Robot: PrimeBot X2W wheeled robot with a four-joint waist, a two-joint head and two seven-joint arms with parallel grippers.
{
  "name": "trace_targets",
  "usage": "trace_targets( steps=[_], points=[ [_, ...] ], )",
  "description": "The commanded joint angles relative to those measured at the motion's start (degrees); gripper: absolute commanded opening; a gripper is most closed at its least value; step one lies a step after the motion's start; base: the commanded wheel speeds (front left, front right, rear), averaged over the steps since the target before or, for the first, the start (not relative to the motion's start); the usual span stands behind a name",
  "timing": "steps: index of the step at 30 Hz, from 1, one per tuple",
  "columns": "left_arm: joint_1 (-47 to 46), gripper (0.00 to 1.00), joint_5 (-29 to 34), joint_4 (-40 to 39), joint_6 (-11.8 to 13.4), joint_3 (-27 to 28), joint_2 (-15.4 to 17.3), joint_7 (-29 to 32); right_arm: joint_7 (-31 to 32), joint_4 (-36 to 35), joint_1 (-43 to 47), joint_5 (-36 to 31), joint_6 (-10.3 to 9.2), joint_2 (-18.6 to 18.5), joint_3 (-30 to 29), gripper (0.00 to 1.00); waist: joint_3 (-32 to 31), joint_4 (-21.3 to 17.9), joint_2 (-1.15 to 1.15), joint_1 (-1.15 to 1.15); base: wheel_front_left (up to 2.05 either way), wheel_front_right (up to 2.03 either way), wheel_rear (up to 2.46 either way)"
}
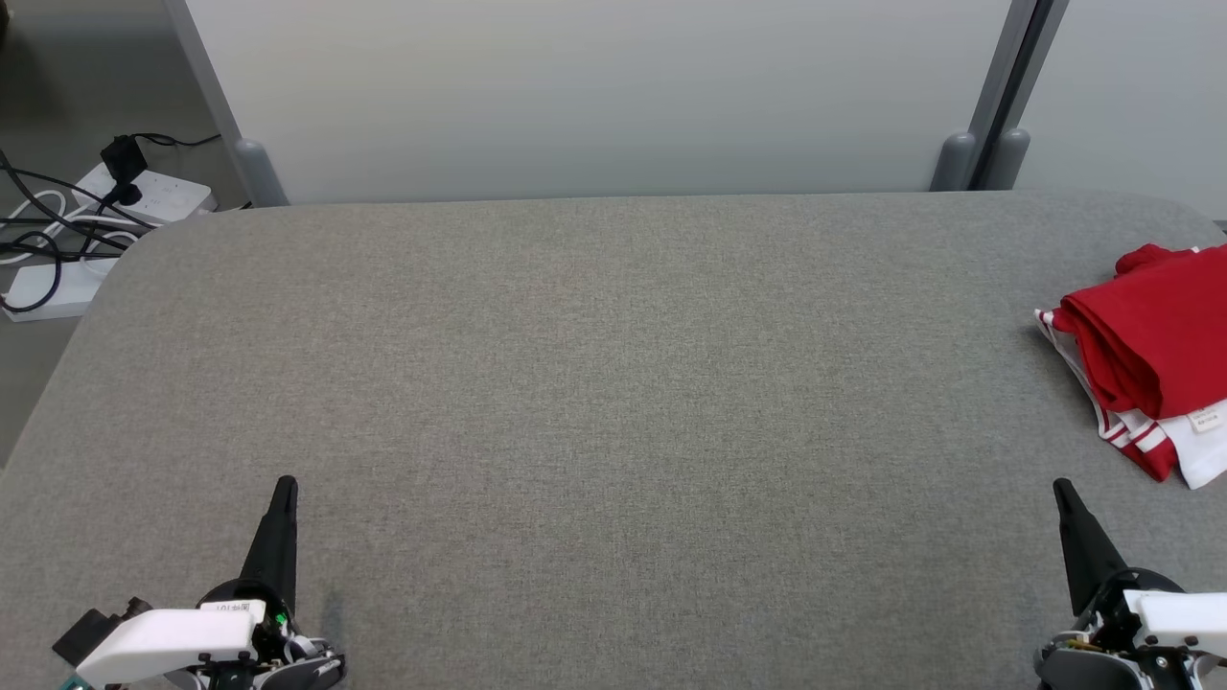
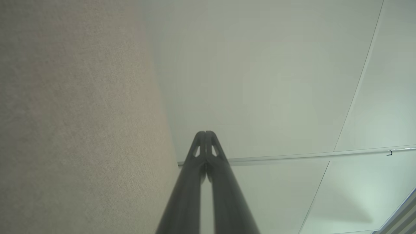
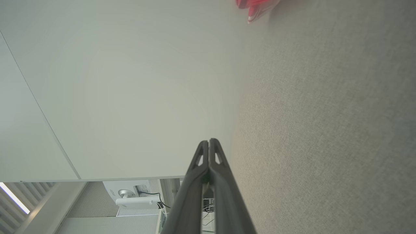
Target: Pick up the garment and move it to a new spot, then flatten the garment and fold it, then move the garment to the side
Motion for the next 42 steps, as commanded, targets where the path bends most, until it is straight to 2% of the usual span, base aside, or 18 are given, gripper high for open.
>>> trace_targets(
  steps=[1, 42],
  points=[
    [-3.2, 0.00, -0.2, -1.3, -0.5, 2.0, 0.5, 0.4, 0.4, -1.5, -2.7, 0.6, 0.26, -0.6, 0.8, 0.00, 0.0, 0.0, 0.00, 0.00, 0.00, 0.00, 0.00],
    [-3.2, 0.00, -0.2, -1.3, -0.5, 2.0, 0.5, 0.4, 0.4, -1.5, -2.7, 0.6, 0.26, -0.6, 0.9, 0.00, 0.0, 0.0, 0.00, 0.00, 0.00, 0.00, 0.00]
  ],
)
